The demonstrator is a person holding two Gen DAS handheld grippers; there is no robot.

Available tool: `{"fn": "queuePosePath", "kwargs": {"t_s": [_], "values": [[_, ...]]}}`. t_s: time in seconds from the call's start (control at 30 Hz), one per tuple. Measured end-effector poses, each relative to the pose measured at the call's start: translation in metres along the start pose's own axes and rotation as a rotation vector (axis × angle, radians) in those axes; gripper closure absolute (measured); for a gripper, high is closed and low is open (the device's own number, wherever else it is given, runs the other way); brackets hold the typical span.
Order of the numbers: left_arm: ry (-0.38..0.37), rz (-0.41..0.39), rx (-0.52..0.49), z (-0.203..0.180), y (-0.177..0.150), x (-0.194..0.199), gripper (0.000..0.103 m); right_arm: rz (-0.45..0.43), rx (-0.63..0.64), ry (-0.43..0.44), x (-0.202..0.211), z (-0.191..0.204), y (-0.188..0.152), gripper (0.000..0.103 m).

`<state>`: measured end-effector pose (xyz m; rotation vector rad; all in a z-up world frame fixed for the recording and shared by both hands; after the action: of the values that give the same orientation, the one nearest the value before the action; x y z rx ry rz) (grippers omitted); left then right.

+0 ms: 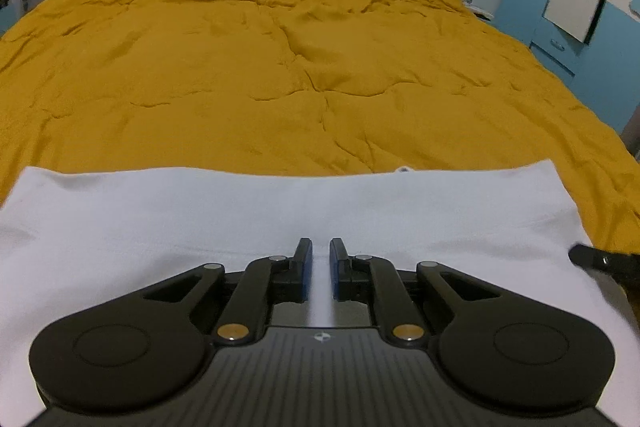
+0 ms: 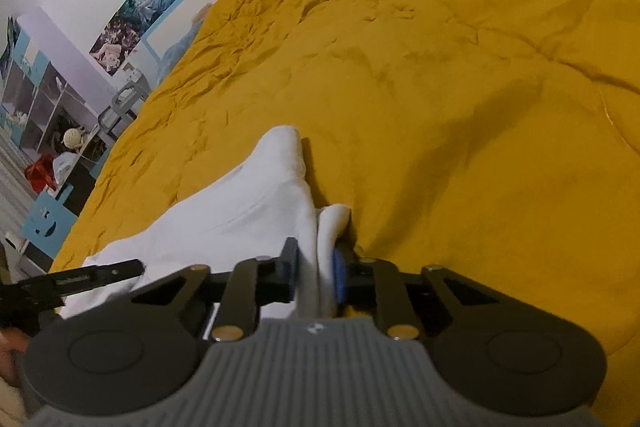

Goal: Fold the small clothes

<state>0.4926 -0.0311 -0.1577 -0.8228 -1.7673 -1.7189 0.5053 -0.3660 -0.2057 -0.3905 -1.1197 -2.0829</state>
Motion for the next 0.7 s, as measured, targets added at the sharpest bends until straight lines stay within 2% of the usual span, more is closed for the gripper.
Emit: {"fn": "queuePosePath", "kwargs": {"t_s": [0.1,0.23,0.37,0.47,0.7], "values": [[0.0,0.001,-0.041,0.008,-0.001,0.019,0.09,0.003,0.031,-0.041,0.001,0.015,0.004,0.098],[0.013,-0.013,-0.03,0.034,0.002,0.053,0.09,-0.018,0.041,-0.086,0.011,0.046,0.016,0.099],[0.046,-0.038,0.015,0.068,0.006,0.091,0.09,-0.033,0.06,-0.058,0.027,0.096,0.024,0.099],[0.078,-0.047,0.074,0.099,0.005,0.119,0.09,-0.031,0.071,0.0,0.031,0.144,0.027,0.099],[0.128,-0.045,0.163,0.17,-0.02,0.163,0.09,0.015,0.108,0.059,0.0,0.261,0.016,0.099]]}}
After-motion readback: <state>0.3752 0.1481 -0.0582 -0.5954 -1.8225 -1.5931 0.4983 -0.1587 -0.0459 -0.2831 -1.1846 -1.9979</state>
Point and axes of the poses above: each gripper's, at about its wrist camera, not at the fingertips, and x roughly against the way its jaws point, z to its left, y to its top, the point moved 3 cm from there along -x, roughly the way its jaws point, and after that the axes turned 5 degrees about y, right-handed, at the moved point
